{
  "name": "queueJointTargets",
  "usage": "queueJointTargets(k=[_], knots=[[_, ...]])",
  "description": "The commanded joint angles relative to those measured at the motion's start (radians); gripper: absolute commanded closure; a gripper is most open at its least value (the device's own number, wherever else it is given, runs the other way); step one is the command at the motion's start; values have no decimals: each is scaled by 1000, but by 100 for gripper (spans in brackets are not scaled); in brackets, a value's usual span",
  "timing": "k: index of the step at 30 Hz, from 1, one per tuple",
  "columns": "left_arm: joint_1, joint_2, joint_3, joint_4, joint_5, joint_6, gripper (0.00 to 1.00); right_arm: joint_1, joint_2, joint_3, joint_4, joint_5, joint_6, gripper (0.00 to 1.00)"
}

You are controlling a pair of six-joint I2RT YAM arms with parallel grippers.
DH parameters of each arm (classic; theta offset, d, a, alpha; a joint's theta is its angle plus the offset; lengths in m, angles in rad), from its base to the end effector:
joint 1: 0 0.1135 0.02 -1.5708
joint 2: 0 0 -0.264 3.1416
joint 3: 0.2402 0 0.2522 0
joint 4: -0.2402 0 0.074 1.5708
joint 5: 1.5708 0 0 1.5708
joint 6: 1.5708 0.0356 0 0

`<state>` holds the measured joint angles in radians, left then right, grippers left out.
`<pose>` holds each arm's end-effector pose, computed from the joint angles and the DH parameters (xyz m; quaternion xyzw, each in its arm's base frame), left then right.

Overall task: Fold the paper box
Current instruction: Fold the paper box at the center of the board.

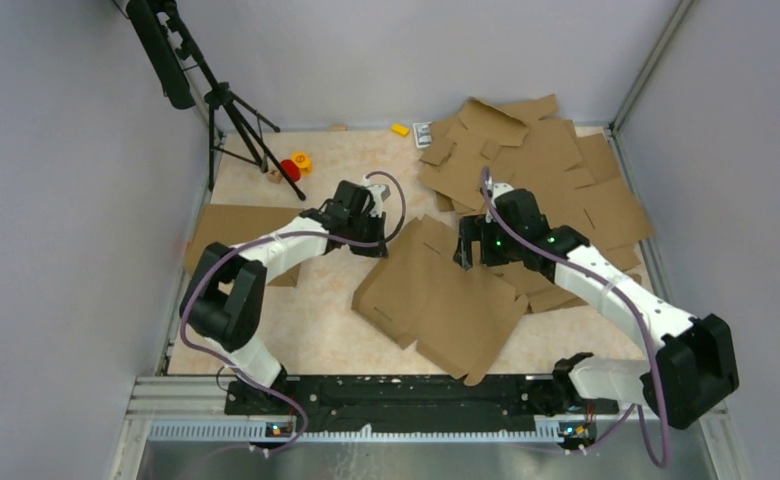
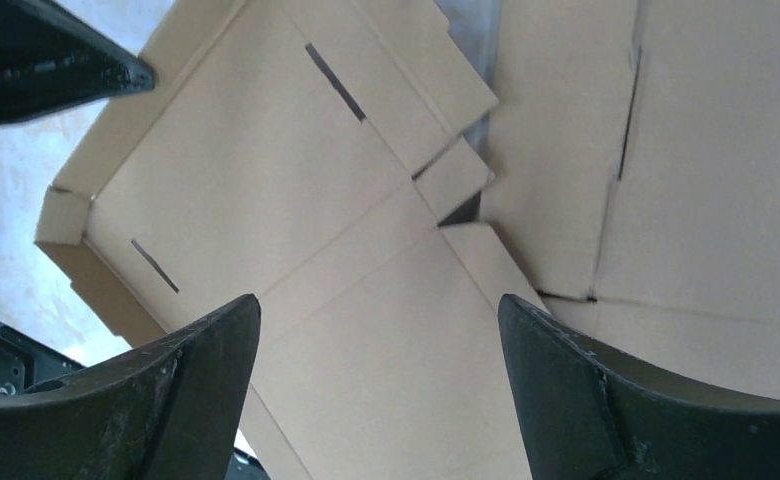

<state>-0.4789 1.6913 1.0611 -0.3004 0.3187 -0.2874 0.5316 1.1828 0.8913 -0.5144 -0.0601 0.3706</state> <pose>0.3049 -0.1709 0.1932 0.1393 0.9281 -0.2558 0.2318 0.2126 0.1275 0.2659 -0.0857 0.9234 0.1877 0.3236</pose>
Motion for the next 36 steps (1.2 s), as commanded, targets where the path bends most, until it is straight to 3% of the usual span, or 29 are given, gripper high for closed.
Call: queueJointTargets(k=[1, 4, 7, 9, 11, 28, 36], knots=[[-81, -88, -36, 26, -234, -57, 100, -6, 94, 114, 56, -47, -60, 15], [-137, -113, -63, -15, -374, -115, 100, -14, 176, 167, 52, -30, -40, 33], [-150, -142, -120, -5, -394, -180, 100, -21, 230, 177, 96, -21, -4, 52], [-159, -170, -161, 19, -410, -206, 100, -22, 241, 151, 163, -23, 12, 72], [-170, -199, -207, 46, -435, -220, 100, -34, 262, 141, 196, -22, 23, 100], [-220, -267, -232, 44, -493, -228, 100, -70, 620, 349, 134, -79, -58, 100], [-226, -265, -231, 51, -511, -235, 100, -70, 624, 334, 122, -284, -65, 100]])
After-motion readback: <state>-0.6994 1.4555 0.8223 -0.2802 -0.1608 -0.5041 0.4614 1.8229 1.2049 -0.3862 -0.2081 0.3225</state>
